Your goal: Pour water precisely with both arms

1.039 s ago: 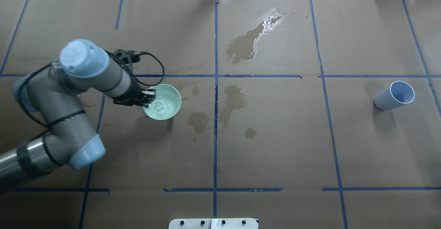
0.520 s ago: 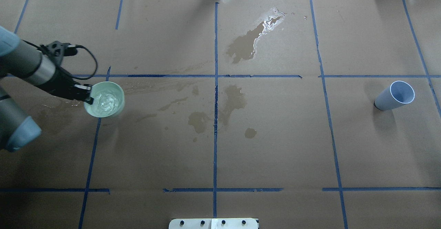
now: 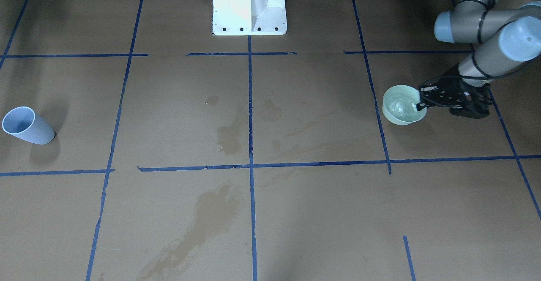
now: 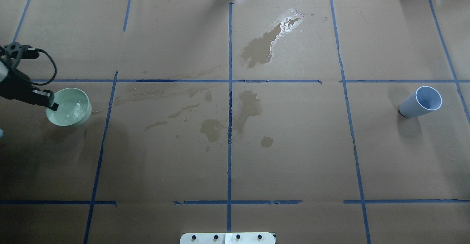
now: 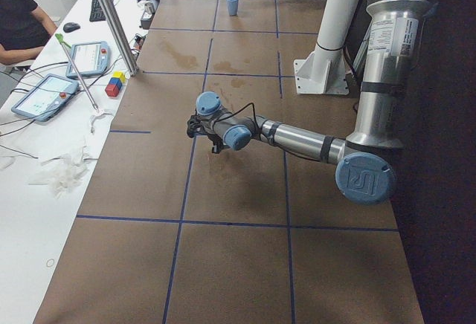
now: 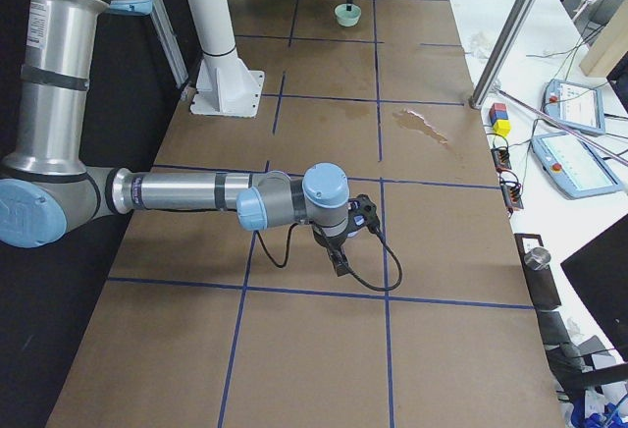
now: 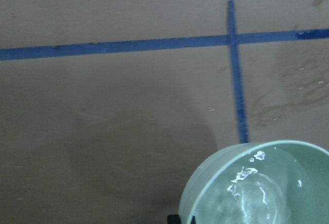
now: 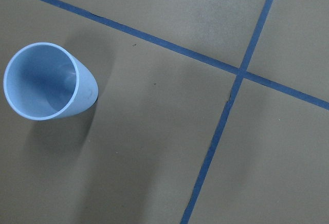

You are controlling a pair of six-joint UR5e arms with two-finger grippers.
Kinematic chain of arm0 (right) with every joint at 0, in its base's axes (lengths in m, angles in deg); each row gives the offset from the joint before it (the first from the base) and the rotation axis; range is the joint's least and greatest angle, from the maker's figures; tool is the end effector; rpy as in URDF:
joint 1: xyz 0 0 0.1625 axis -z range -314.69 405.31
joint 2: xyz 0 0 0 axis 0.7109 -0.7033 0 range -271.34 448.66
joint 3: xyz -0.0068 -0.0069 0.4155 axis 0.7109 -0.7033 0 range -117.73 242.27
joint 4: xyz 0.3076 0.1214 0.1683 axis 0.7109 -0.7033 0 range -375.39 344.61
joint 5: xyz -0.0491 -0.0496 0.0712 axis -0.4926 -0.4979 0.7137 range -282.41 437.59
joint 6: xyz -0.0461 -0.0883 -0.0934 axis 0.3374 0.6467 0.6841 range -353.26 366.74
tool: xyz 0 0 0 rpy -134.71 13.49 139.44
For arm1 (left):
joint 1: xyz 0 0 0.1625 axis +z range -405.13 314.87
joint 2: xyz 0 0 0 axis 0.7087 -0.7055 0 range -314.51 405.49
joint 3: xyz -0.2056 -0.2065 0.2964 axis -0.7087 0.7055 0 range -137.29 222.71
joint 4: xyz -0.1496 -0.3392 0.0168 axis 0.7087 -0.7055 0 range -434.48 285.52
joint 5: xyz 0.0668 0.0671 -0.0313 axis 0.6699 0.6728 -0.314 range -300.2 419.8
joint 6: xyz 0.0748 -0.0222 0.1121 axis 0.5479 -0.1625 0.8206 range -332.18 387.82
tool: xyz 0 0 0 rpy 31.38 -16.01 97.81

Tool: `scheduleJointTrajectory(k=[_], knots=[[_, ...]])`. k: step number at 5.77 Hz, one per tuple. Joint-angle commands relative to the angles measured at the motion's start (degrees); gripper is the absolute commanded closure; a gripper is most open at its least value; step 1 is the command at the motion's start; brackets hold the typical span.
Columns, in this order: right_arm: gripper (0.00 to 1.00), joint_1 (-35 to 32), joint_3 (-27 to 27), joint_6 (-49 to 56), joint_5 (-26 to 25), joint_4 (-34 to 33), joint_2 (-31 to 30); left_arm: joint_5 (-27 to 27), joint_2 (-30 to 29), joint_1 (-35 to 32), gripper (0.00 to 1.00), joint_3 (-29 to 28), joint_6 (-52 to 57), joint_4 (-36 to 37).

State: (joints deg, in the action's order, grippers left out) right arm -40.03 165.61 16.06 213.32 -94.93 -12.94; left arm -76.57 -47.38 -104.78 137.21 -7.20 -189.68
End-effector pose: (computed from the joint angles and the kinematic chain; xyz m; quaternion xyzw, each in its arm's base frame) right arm 0.0045 -0.3818 0.6312 0.1135 -0.3821 -0.1525 0.9044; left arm 0.2225 -0.4480 0.5589 0.0129 0.4573 0.0744 0.8861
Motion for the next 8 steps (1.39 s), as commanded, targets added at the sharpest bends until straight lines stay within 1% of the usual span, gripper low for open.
scheduleJointTrajectory(k=[1,3,4,6,7,8], knots=[[0.0,0.0,0.1,0.2,0.1,0.0,-0.1,-1.7,2.0,-1.8,1.0,-5.0,6.3,-3.9],[0.0,0.0,0.1,0.4,0.0,0.0,-0.1,-2.7,4.7,-2.4,1.0,-7.9,6.1,-10.9],[0.0,0.0,0.1,0.5,0.0,0.1,-0.1,-3.5,5.7,-2.4,1.0,-8.0,6.3,-11.3],[0.0,0.0,0.1,0.5,-0.2,0.0,-0.1,-3.3,6.3,-2.5,1.0,-8.5,6.5,-11.3],[0.0,0.1,0.1,0.5,-0.2,0.0,-0.1,-3.3,6.3,-2.6,0.96,-9.1,6.5,-11.3],[0.0,0.0,0.2,0.4,0.1,0.0,-0.1,-3.3,6.2,-2.6,0.91,-9.9,6.6,-11.3]])
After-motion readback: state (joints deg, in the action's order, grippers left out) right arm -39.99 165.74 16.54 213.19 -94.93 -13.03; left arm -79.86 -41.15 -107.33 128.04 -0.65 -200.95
